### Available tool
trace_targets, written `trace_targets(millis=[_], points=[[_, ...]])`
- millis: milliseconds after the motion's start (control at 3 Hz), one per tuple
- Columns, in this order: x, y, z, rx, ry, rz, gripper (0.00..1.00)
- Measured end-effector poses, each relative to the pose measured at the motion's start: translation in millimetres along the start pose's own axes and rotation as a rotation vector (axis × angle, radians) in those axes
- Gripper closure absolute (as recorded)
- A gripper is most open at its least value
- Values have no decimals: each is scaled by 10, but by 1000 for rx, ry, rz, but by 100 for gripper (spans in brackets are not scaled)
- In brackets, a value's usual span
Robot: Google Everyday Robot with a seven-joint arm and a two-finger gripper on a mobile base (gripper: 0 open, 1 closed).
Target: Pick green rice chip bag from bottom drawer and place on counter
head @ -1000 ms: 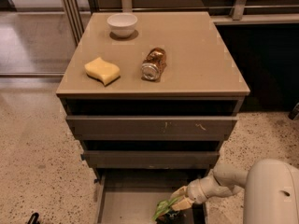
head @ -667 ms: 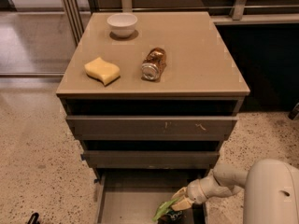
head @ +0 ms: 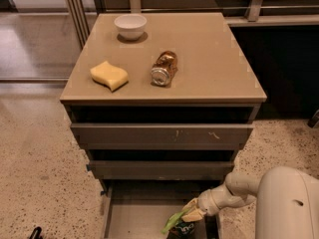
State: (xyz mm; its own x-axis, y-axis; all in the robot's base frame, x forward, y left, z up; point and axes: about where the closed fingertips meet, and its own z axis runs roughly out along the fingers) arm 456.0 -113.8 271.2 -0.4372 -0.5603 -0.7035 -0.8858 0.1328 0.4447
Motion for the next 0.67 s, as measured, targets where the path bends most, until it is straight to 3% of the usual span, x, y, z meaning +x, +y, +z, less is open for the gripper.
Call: trace_targets(millis=[333, 667], points=[[-365, 215, -174, 3, 17, -76, 100], [-866, 626, -626, 92, -1, -193, 100]])
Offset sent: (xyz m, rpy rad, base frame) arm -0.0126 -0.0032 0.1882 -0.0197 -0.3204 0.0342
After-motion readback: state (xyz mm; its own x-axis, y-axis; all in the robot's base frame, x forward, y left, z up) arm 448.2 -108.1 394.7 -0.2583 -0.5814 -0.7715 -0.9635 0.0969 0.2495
